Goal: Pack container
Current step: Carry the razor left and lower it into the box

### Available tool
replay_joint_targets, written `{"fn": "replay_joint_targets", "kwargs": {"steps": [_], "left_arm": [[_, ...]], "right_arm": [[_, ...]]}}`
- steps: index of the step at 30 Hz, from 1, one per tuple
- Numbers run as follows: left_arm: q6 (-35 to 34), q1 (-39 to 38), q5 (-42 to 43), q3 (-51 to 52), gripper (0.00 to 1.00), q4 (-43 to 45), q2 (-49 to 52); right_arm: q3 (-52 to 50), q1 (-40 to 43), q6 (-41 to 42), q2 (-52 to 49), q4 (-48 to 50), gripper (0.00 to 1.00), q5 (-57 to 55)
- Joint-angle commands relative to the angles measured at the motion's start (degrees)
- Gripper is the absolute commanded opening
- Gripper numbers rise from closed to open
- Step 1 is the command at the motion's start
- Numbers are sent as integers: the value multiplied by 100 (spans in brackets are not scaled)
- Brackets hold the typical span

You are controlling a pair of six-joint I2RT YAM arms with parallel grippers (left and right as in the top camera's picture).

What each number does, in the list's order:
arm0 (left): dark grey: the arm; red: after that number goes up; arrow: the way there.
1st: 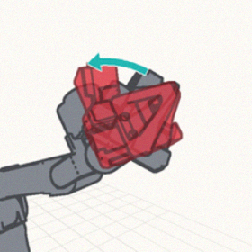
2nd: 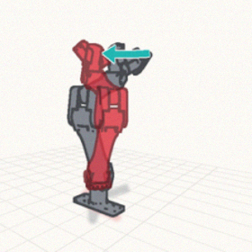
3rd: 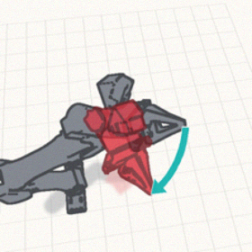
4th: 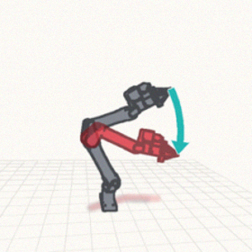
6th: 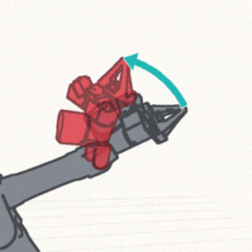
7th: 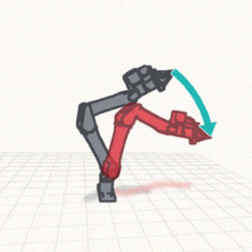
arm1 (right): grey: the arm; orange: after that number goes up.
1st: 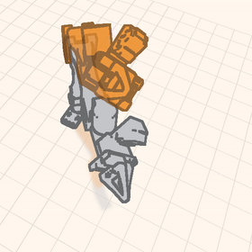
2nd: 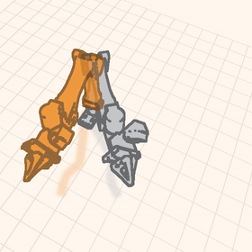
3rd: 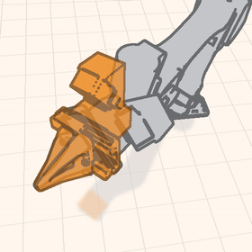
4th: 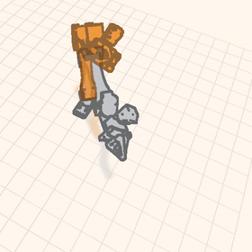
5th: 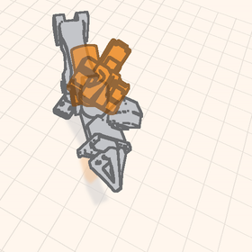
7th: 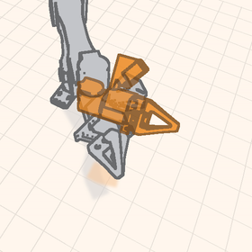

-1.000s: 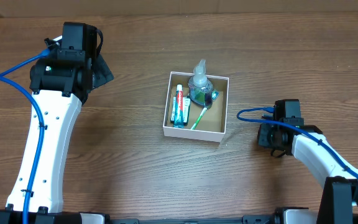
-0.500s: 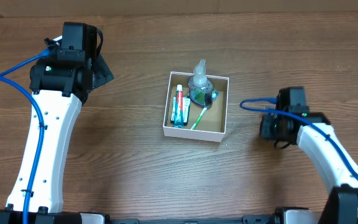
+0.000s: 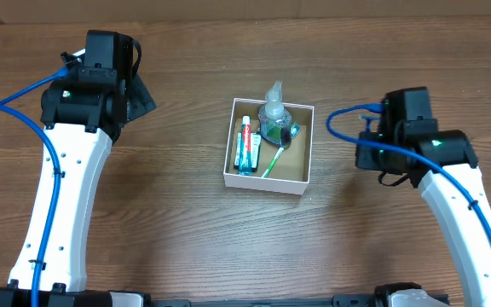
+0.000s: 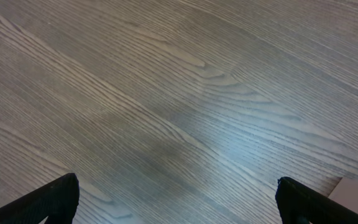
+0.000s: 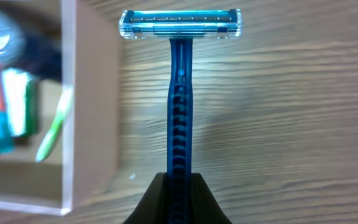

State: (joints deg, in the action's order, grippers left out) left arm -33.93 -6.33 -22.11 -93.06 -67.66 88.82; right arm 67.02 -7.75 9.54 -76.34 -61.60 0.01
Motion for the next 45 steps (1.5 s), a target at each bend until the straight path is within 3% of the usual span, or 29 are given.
{"fn": "replay_joint_targets", "kwargs": {"steps": [1, 15, 32, 33, 34, 35, 39, 45], "left_arm": [[114, -7, -11, -44, 100, 17, -33], [114, -7, -11, -44, 100, 17, -33], [114, -7, -11, -44, 100, 17, -33], [114, -7, -11, -44, 100, 17, -33], [114, -7, -11, -44, 100, 17, -33], [114, -7, -11, -44, 100, 17, -33], [114, -7, -11, -44, 100, 17, -33], [114, -7, -11, -44, 100, 17, -33]], "right_arm": [[227, -522, 267, 188, -85, 5, 109], [155, -2393, 964, 24, 553, 6, 101], [155, -3018, 960, -1274, 1381, 7, 98], [155, -3018, 957, -1296, 1381, 9, 98], [155, -3016, 957, -1296, 1381, 18, 98], [155, -3016, 957, -1296, 1388, 37, 87], [168, -3012, 957, -1294, 1438, 47, 74], [216, -3012, 916, -1228, 1410, 52, -11]]}}
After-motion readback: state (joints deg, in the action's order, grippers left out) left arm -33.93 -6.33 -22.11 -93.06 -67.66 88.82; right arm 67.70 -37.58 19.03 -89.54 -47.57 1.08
